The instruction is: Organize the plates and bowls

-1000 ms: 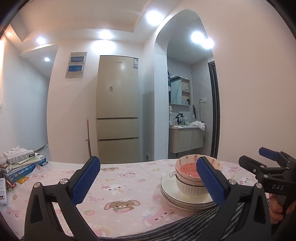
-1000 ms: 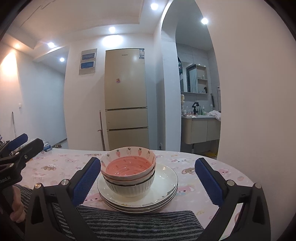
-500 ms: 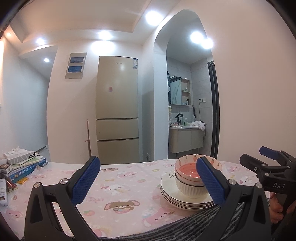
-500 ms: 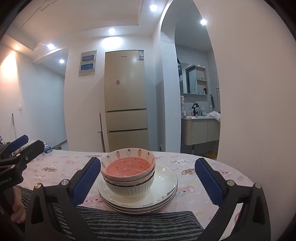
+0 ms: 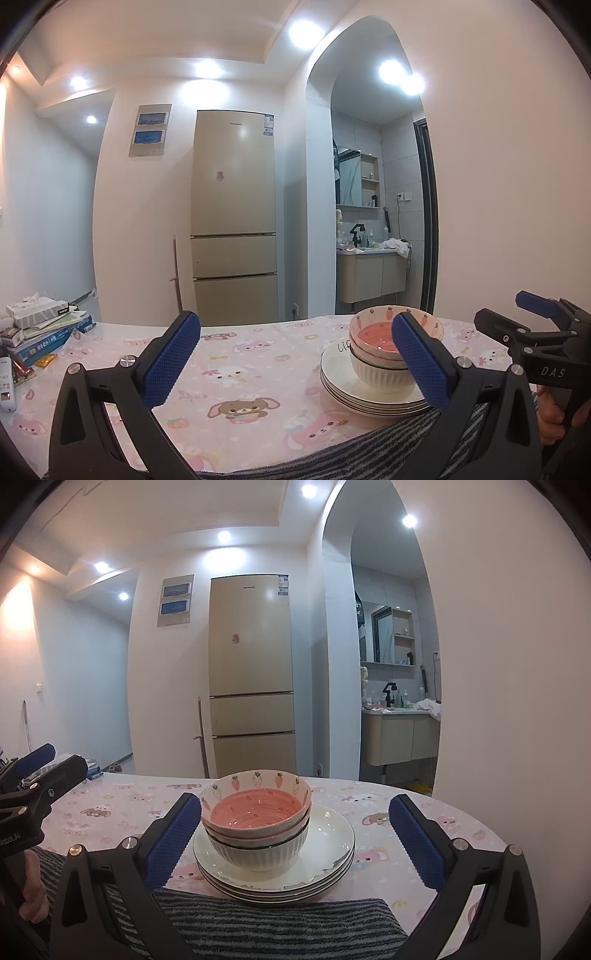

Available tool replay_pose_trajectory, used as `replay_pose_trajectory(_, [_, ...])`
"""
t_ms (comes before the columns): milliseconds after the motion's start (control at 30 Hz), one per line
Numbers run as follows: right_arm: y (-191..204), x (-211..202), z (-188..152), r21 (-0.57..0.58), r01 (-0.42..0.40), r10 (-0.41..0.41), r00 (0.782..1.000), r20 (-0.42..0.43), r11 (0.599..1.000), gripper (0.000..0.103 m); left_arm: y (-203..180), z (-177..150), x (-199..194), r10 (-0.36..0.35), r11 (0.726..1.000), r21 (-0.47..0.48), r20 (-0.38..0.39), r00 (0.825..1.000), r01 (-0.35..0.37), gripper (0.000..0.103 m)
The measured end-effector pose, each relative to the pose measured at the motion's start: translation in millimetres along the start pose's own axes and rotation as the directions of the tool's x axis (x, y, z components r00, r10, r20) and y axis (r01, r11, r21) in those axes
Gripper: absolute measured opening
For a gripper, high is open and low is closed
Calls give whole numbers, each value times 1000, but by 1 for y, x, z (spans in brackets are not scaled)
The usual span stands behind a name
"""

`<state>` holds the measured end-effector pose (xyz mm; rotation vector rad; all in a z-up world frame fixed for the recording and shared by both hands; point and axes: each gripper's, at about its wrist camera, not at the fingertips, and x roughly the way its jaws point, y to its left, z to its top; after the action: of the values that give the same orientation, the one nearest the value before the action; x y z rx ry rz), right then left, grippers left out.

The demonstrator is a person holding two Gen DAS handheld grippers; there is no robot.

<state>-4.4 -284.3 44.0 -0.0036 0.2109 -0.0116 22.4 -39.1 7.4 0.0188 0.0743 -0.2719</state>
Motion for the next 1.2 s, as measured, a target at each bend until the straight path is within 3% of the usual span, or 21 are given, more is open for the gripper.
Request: replay_pose_trajectory(1200, [-3,4,-1,27,-4,5,1000,-9,1000,103,1,0,3,6,1000,14,-21,1000,-6,103])
